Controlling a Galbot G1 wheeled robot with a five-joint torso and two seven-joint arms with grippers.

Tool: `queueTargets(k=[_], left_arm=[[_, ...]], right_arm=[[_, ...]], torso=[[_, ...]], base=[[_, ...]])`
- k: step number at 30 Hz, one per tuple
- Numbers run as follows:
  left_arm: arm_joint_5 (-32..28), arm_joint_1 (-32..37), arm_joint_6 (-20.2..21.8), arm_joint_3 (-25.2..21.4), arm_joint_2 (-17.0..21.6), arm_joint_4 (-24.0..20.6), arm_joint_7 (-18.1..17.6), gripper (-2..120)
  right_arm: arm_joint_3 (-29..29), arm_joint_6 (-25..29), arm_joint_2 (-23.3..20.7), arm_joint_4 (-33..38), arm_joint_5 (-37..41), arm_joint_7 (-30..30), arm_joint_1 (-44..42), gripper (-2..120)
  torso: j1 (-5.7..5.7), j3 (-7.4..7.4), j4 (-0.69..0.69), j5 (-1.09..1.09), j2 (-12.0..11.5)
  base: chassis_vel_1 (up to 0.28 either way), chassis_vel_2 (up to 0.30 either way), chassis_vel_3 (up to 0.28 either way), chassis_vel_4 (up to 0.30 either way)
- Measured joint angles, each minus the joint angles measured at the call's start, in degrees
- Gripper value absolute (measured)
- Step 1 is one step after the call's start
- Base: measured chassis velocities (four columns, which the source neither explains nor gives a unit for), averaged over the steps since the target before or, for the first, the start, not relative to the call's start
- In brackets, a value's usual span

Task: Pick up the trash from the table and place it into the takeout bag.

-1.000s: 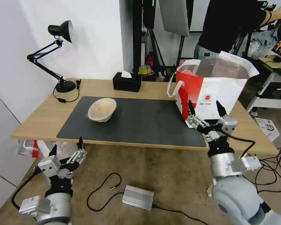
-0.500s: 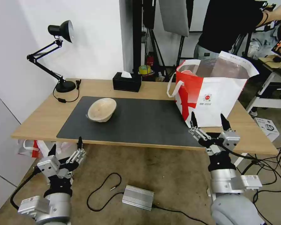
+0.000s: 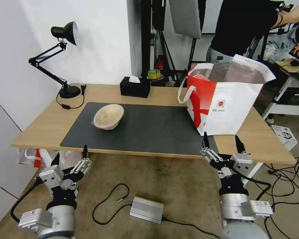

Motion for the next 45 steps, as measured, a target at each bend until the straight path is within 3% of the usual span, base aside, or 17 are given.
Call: queueTargets(k=[45], left_arm=[[-1.07,-1.09,-0.07,0.20,0.48,1.16,0.21,100]], right_arm=[[-1.53,-3.82,-0.60,-0.44,0.00,0.85,-6.15,100]], torso=[[0.00,0.00,0.00,0.00,0.00]], base=[[0.000,0.000,0.000,0.000]])
